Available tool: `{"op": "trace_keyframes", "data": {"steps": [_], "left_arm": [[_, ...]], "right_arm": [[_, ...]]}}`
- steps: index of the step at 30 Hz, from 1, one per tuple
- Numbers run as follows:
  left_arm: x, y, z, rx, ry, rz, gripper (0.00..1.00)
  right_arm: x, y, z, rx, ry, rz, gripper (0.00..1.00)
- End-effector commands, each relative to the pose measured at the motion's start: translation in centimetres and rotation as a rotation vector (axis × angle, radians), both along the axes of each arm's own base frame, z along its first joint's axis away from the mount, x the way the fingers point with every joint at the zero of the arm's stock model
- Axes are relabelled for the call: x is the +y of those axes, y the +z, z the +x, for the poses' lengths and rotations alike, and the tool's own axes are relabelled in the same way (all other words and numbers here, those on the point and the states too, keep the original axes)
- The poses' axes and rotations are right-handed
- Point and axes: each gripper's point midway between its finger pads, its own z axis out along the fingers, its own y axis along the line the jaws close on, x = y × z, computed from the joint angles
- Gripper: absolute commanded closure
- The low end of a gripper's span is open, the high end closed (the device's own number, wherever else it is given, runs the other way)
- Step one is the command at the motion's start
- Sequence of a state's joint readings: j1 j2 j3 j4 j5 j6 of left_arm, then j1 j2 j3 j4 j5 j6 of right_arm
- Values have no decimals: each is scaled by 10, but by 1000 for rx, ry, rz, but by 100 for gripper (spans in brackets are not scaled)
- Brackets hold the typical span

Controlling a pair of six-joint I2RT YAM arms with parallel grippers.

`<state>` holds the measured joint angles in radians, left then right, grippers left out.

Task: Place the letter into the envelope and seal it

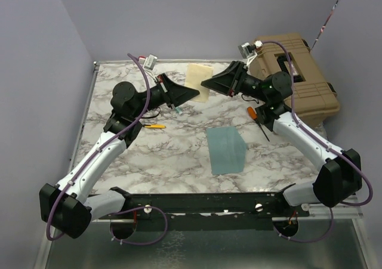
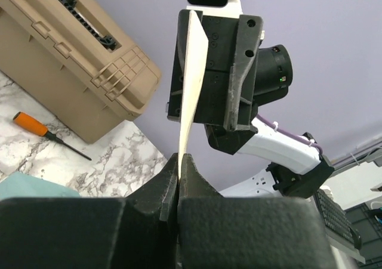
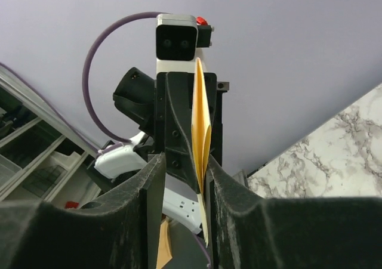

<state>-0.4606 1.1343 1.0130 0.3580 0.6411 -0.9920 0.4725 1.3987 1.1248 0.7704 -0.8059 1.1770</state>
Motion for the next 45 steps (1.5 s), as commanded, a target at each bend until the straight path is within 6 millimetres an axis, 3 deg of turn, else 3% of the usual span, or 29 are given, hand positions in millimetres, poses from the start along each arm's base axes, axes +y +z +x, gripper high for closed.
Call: {"op": "trace_keyframes", "data": {"steps": [1, 5, 7, 10, 12, 15, 19, 22, 27, 35, 40, 45], "left_arm": [[0, 9, 1, -14, 13, -37, 100], [0, 4, 1, -9, 12, -31, 98], [2, -2, 1, -6, 24, -15, 81], [8, -22, 5, 10, 81, 40, 43], [13, -49, 9, 49, 132, 106, 29], [18, -103, 10, 175, 155, 201, 19], [16, -166, 0, 354, 133, 265, 10], [12, -199, -7, 428, 112, 311, 8], [-1, -238, -14, 502, 60, 392, 12], [-19, -292, -22, 594, -24, 545, 20], [-20, -310, -21, 603, -13, 606, 22], [-25, -319, -21, 637, 7, 629, 25]], "right_arm": [[7, -8, -3, -6, 32, -44, 70], [8, -17, 6, 30, -13, -80, 98], [6, -28, 19, 80, -89, -132, 100], [-2, -60, 43, 155, -236, -280, 100], [-15, -91, 53, 226, -328, -422, 100], [-49, -146, 55, 331, -465, -672, 100], [-99, -217, 32, 466, -546, -963, 100], [-123, -261, 7, 555, -523, -1088, 100], [-153, -304, -6, 610, -524, -1186, 100], [-162, -344, -13, 643, -496, -1239, 100], [-167, -367, -11, 648, -498, -1274, 100], [-167, -379, -18, 632, -483, -1274, 100]]}}
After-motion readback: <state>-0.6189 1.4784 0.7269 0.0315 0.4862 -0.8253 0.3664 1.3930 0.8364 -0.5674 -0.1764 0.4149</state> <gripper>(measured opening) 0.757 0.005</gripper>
